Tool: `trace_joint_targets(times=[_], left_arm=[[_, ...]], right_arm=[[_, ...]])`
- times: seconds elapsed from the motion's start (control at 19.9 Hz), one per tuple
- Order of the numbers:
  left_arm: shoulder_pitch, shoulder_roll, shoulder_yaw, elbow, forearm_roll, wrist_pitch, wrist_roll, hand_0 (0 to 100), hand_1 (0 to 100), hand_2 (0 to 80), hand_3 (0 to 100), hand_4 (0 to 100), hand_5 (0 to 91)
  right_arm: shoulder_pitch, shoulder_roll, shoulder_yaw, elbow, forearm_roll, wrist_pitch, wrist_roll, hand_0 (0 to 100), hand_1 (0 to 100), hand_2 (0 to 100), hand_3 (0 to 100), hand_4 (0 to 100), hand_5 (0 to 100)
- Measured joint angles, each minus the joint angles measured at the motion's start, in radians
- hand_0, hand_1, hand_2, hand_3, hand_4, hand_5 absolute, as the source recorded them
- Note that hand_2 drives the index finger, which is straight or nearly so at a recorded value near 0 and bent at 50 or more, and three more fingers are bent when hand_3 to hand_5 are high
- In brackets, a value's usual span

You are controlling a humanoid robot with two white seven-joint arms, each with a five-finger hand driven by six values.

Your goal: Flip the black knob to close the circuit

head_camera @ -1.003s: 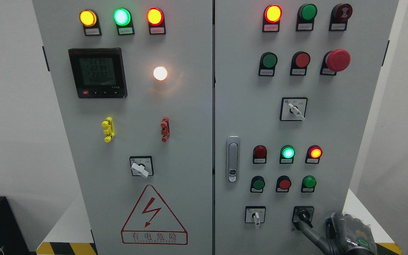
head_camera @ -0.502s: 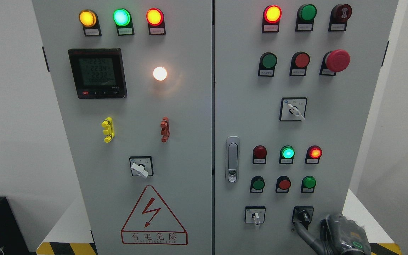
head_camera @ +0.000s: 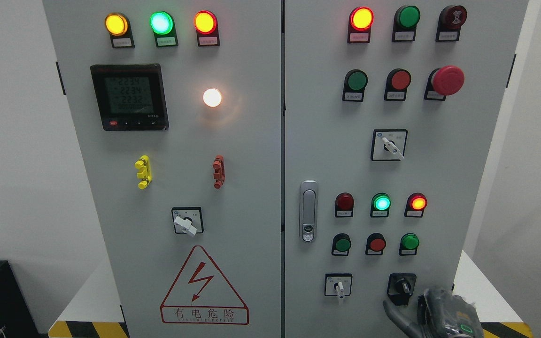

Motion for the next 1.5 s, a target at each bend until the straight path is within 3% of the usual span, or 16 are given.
trace_joint_targets(times=[0.45,0.65,0.85,0.9,1.15,1.2,1.25,1.35,1.4,1.5], left_arm=[[0.000,0.000,0.000,0.000,0.000,0.000,0.000,12,56,0.0,0,0,0.0],[0.000,0.000,0.000,0.000,0.000,0.000,0.000,12,56,0.0,0,0,0.0],[0.000,0.000,0.000,0.000,0.000,0.000,0.000,12,56,0.0,0,0,0.0],[0.000,0.000,0.000,0.000,0.000,0.000,0.000,12,56,0.0,0,0,0.0],[0.000,0.000,0.000,0.000,0.000,0.000,0.000,12,56,0.0,0,0,0.0],[0.000,0.000,0.000,0.000,0.000,0.000,0.000,12,56,0.0,0,0,0.0],[0.000,0.000,0.000,0.000,0.000,0.000,0.000,12,56,0.0,0,0,0.0],[0.000,0.000,0.000,0.000,0.000,0.000,0.000,12,56,0.0,0,0,0.0],[0.000,0.000,0.000,0.000,0.000,0.000,0.000,12,56,0.0,0,0,0.0],[0.000,0.000,0.000,0.000,0.000,0.000,0.000,12,56,0.0,0,0,0.0]], right_arm=[[0.063,0.006,-0.001,-0.061,-0.038,-0.004,-0.017,0,4,79,100,87,89],[0.112,0.011,-0.012,-0.111,-0.112,-0.004,-0.053,0,4,70,98,85,83],[0.164,0.014,-0.033,-0.159,-0.266,-0.020,-0.117,0,5,59,90,76,68],[0.180,0.016,-0.038,-0.170,-0.318,-0.035,-0.127,0,5,55,85,73,61],[0.236,0.021,-0.084,-0.213,-0.634,-0.169,-0.218,0,6,41,68,58,44],[0.250,0.024,-0.094,-0.221,-0.690,-0.189,-0.230,0,6,36,58,51,35],[0.263,0.027,-0.102,-0.227,-0.742,-0.205,-0.236,0,6,34,54,48,33],[0.292,0.033,-0.119,-0.239,-0.849,-0.234,-0.246,0,6,25,37,33,23],[0.304,0.037,-0.127,-0.245,-0.895,-0.247,-0.246,0,6,23,35,30,20],[0.331,0.049,-0.141,-0.254,-0.993,-0.281,-0.247,0,6,14,22,14,6]])
